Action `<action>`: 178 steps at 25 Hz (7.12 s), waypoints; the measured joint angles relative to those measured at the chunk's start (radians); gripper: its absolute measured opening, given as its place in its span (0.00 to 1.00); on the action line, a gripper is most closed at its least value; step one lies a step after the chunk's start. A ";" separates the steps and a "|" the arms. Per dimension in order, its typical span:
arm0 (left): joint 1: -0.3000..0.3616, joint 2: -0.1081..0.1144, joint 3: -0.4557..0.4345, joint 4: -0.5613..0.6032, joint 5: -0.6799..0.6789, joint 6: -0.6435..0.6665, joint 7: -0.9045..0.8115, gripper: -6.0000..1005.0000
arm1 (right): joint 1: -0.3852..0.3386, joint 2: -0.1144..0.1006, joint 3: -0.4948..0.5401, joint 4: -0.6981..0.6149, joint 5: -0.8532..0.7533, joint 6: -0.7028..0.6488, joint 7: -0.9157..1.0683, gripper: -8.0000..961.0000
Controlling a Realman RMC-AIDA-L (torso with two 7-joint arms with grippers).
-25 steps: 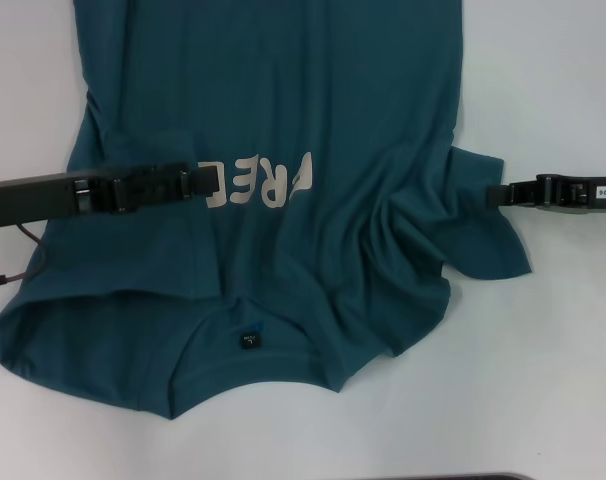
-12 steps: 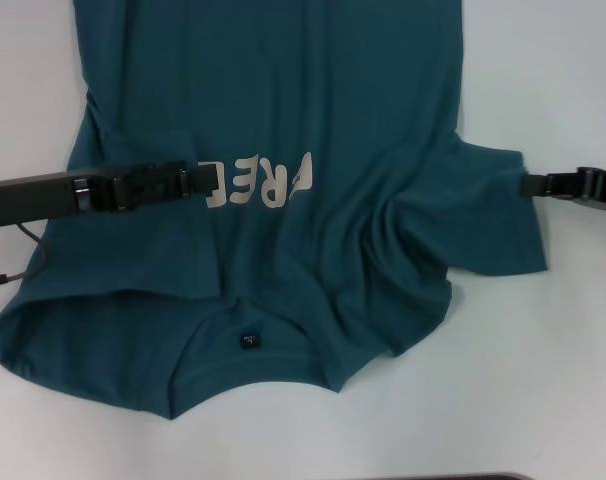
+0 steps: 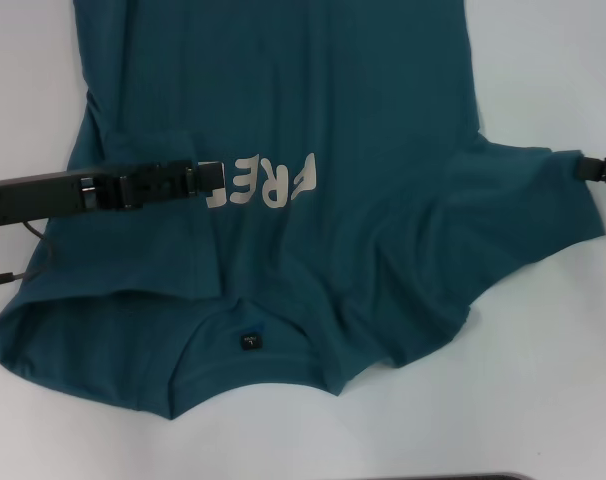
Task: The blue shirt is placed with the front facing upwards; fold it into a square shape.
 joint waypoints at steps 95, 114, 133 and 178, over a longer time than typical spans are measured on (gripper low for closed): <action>-0.009 0.011 0.004 0.026 0.002 -0.004 0.001 0.88 | 0.217 0.068 -0.233 0.028 0.062 0.072 0.026 0.73; 0.031 0.030 0.007 0.010 0.002 0.040 0.003 0.88 | 0.109 0.029 -0.218 0.026 0.201 -0.082 -0.133 0.86; 0.207 0.136 -0.047 0.015 0.002 0.071 -0.020 0.88 | 0.125 0.028 -0.213 0.026 0.204 -0.083 -0.114 0.86; 0.232 0.162 -0.166 0.025 0.267 0.079 -0.149 0.89 | 0.151 -0.002 -0.174 0.024 0.204 -0.088 -0.084 0.86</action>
